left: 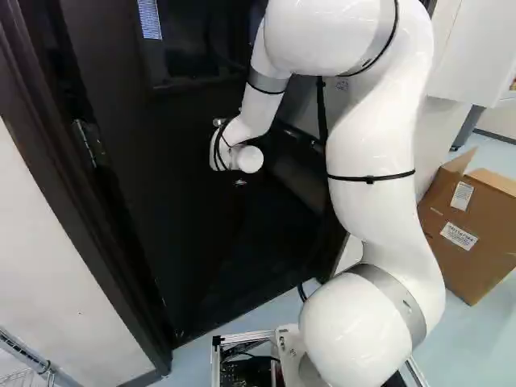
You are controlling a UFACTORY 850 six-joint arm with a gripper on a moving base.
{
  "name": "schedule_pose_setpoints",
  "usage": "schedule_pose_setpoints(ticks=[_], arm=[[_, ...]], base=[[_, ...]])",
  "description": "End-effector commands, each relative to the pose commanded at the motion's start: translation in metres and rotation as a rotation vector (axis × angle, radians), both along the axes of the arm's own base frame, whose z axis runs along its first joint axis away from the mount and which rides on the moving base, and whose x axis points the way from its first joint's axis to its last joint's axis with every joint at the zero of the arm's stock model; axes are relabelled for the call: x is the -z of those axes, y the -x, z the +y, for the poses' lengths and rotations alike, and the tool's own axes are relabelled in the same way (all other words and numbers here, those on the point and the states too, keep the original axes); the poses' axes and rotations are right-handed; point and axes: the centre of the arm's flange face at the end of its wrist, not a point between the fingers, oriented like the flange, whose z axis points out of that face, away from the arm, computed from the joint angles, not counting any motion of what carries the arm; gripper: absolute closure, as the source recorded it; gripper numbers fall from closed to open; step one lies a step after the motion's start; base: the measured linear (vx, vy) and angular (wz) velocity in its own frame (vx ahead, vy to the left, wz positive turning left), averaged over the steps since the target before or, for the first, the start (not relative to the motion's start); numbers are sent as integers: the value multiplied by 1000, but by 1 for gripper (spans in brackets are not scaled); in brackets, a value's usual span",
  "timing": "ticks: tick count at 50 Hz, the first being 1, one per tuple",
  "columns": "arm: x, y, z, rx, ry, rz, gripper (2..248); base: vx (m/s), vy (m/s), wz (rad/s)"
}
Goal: Open the door and move inside
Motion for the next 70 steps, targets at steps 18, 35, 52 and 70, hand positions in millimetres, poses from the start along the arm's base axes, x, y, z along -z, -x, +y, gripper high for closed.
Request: schedule_pose_setpoints(ticks=[18,35,52,70], arm=[[1,-2,23,-52,6,-8,3],[2,-3,45,-102,11,-17,3],[3,-4,67,-150,16,-26,3],[5,-5,90,-195,18,-36,3]], base=[[0,0,0],[0,0,0],[0,0,0],[0,0,0]])
